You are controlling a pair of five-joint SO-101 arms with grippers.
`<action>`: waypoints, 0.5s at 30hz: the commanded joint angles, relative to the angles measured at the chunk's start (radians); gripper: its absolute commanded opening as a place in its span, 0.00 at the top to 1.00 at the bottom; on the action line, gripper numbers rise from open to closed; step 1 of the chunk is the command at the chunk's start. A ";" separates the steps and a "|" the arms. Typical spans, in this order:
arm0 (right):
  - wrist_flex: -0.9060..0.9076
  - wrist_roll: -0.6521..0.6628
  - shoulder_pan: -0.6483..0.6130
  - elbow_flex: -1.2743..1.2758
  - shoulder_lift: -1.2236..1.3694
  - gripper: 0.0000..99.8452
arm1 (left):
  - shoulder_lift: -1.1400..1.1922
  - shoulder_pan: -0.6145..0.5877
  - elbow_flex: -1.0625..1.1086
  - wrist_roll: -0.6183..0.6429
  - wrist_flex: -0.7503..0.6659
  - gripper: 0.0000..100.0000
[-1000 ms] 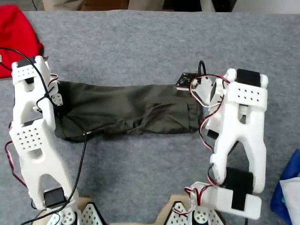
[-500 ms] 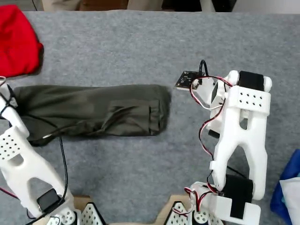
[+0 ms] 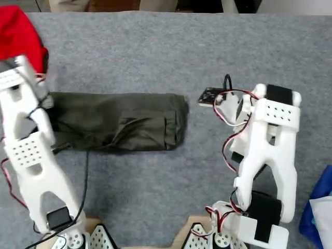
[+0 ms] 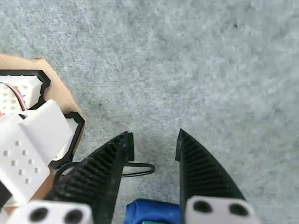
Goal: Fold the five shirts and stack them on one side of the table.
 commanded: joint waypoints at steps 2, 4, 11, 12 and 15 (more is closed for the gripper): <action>0.006 -0.011 0.082 0.004 -0.054 0.83 | -0.200 0.175 0.034 0.075 0.012 0.98; 0.006 0.003 0.111 0.005 -0.054 0.83 | -0.252 0.258 0.052 0.098 0.012 0.98; 0.006 0.083 0.240 0.005 -0.059 0.83 | -0.320 0.540 0.057 0.206 0.011 0.98; 0.006 0.095 0.259 0.005 -0.061 0.83 | -0.320 0.575 0.057 0.221 0.011 0.98; 0.006 0.126 0.312 0.005 -0.054 0.83 | -0.318 0.672 0.058 0.253 0.011 0.98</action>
